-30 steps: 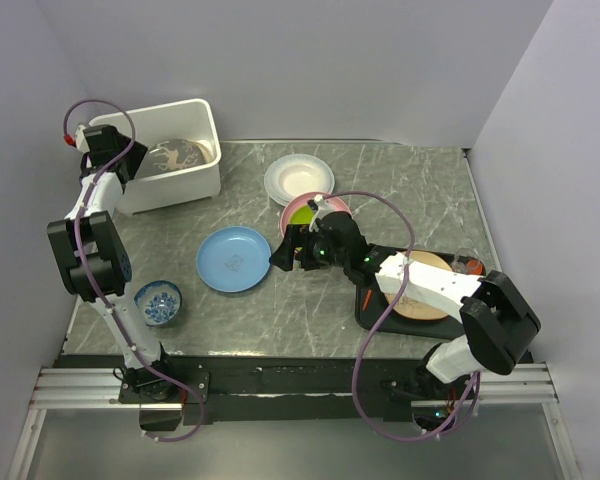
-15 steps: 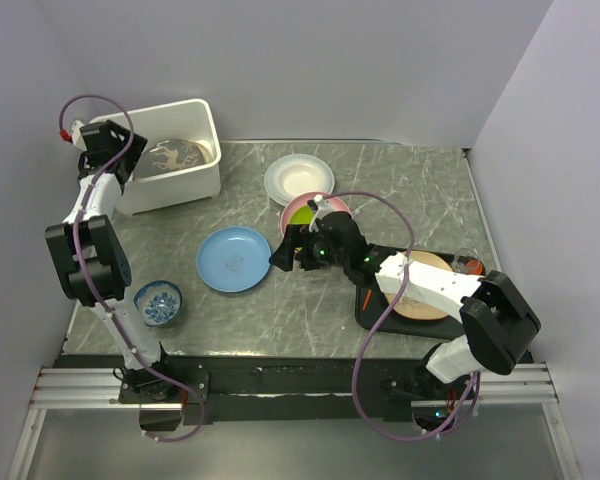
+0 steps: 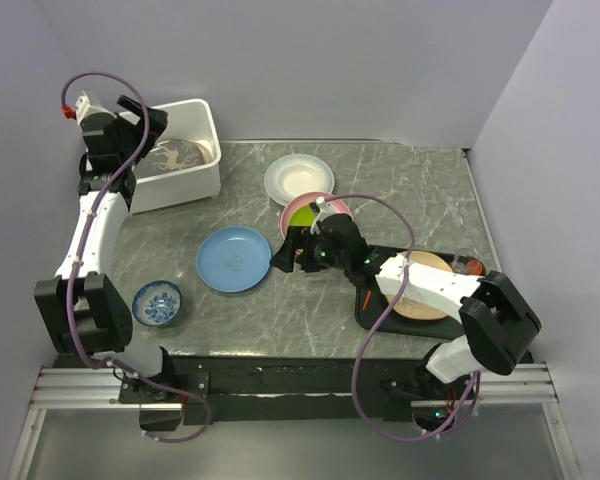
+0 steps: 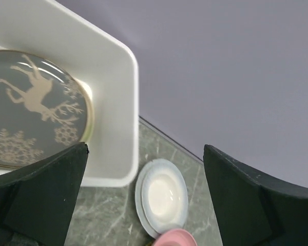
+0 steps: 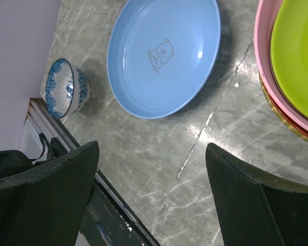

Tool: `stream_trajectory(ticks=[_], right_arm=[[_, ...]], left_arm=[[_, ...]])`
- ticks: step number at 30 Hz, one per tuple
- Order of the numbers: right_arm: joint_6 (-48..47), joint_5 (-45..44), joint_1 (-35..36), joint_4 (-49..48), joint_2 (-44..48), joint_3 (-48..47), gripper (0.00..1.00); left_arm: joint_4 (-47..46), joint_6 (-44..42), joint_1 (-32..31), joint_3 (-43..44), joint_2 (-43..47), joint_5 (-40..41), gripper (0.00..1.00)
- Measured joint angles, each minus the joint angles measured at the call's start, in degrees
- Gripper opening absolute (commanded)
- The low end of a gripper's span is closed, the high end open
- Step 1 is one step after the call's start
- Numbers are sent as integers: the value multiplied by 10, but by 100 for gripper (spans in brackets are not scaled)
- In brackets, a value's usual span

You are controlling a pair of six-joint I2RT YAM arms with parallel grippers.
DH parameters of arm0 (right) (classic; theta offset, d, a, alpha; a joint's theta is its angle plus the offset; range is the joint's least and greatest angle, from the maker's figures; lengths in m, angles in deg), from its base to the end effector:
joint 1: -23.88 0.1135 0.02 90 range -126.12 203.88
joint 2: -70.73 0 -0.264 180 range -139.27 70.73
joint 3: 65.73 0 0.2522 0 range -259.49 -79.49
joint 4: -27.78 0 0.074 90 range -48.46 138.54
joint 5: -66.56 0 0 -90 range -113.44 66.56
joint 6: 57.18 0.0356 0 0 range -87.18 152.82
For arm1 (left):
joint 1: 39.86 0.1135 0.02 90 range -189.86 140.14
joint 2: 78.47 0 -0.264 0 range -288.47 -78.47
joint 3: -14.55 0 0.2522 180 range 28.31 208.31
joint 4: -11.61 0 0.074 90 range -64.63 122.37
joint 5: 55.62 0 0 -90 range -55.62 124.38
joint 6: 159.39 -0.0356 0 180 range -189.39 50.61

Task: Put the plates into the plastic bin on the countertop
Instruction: Pick up the plate at the center of the board.

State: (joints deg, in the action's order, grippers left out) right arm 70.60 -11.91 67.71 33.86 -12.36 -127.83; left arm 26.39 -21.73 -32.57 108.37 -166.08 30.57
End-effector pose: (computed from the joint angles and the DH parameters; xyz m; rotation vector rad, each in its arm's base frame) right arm 0.2264 0.2272 0.2357 -0.2532 2.2017 1.0536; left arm 0.3653 0.0444 0.3882 -0.7646 1.5792 -0.5756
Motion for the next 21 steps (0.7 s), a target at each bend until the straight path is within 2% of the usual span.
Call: stream_trajectory(ticks=[5,12,21], right_arm=[[7,-9,0,1,18,19,91],[32,-27,2,-4,80,82,91],[54,-42,22,-6,83,102,91]], left_arm=[[-1,-21,-45,-26,24,-27,99],[3,-50,-128,-114,55,-61,99],[17,-68,-143,-211,101,-80,99]])
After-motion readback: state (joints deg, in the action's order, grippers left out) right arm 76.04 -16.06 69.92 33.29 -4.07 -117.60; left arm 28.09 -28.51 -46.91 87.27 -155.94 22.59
